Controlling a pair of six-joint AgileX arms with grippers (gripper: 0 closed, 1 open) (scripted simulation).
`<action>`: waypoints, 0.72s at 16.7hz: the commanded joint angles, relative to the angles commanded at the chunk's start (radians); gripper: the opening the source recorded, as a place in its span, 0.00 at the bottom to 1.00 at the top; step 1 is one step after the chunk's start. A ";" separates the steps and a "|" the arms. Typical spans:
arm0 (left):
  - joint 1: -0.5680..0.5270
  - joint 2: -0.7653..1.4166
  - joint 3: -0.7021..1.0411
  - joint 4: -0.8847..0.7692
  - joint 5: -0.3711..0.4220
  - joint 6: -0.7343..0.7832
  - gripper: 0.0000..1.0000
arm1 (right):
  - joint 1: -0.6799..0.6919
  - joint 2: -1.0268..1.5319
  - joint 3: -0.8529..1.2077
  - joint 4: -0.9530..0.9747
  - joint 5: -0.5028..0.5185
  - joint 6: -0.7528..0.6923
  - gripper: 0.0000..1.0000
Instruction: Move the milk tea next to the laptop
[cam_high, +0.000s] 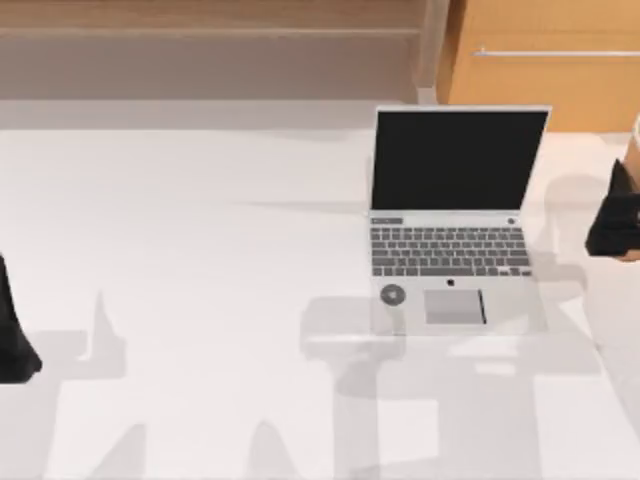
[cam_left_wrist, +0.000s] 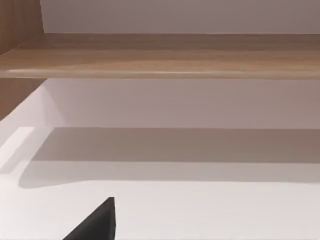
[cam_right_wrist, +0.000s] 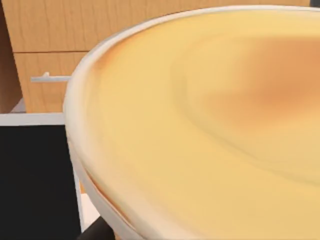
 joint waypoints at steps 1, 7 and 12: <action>0.000 0.000 0.000 0.000 0.000 0.000 1.00 | 0.001 0.013 0.004 0.013 0.002 0.000 0.00; 0.000 0.000 0.000 0.000 0.000 0.000 1.00 | 0.026 0.109 0.032 0.040 0.025 0.003 0.00; 0.000 0.000 0.000 0.000 0.000 0.000 1.00 | 0.035 0.156 0.020 0.031 0.032 0.003 0.00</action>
